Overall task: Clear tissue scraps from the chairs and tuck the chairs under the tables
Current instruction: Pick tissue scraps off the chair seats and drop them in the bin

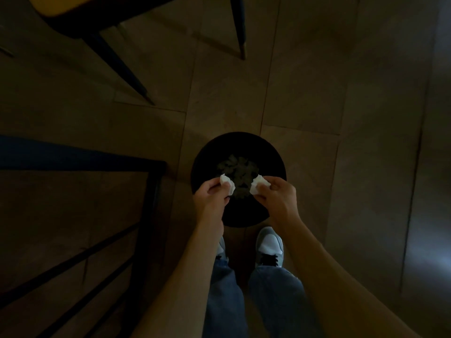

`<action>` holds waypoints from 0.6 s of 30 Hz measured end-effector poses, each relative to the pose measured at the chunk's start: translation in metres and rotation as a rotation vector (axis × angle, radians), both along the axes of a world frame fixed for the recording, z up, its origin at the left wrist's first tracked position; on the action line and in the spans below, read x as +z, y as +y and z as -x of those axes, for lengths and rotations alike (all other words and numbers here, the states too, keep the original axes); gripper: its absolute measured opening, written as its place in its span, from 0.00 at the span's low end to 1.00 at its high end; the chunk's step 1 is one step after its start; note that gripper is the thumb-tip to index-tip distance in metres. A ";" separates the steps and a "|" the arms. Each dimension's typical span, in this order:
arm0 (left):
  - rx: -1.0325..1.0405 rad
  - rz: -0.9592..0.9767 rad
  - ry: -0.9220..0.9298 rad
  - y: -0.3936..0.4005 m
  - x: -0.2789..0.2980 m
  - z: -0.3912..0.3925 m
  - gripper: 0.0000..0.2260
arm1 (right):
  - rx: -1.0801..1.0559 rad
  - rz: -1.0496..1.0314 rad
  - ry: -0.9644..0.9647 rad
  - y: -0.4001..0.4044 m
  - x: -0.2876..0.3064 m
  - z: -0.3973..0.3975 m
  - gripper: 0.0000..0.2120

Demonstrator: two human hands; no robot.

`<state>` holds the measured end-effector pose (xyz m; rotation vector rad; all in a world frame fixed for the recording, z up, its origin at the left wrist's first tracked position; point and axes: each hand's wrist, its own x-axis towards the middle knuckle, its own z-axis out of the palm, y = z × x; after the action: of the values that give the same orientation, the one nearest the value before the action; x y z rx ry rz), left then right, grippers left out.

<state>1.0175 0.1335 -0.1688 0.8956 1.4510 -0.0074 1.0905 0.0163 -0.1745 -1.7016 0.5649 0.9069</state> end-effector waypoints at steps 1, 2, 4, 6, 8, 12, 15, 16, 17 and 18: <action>0.007 0.000 0.000 0.000 -0.001 0.001 0.09 | -0.004 -0.002 0.014 0.000 -0.001 0.000 0.08; 0.016 0.000 0.001 0.000 -0.001 0.001 0.10 | -0.008 -0.003 0.025 0.000 -0.001 0.000 0.08; 0.048 0.005 -0.005 0.001 0.002 0.002 0.13 | -0.017 0.014 0.030 -0.001 0.002 -0.002 0.07; 0.074 0.015 -0.001 0.002 0.008 0.003 0.17 | -0.026 0.032 0.020 -0.001 0.007 -0.004 0.08; 0.049 0.001 0.009 0.004 0.016 0.005 0.19 | -0.042 0.017 0.027 -0.001 0.015 -0.004 0.15; 0.017 -0.033 -0.003 0.008 0.038 0.006 0.21 | -0.024 0.007 -0.001 0.001 0.040 -0.005 0.18; -0.036 -0.080 -0.010 0.012 0.065 0.005 0.20 | 0.016 0.034 -0.054 0.004 0.065 -0.008 0.19; -0.065 -0.101 -0.020 0.014 0.076 0.004 0.20 | 0.027 0.032 -0.072 0.006 0.075 -0.009 0.19; -0.104 -0.130 -0.032 0.016 0.089 0.002 0.21 | 0.041 0.026 -0.096 0.009 0.086 -0.010 0.19; -0.150 -0.168 -0.044 0.018 0.102 0.000 0.22 | 0.058 0.023 -0.126 0.012 0.098 -0.012 0.19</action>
<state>1.0179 0.1519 -0.0664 1.1345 1.3552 0.0226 1.1030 0.0285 -0.0767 -1.7901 0.4451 0.8304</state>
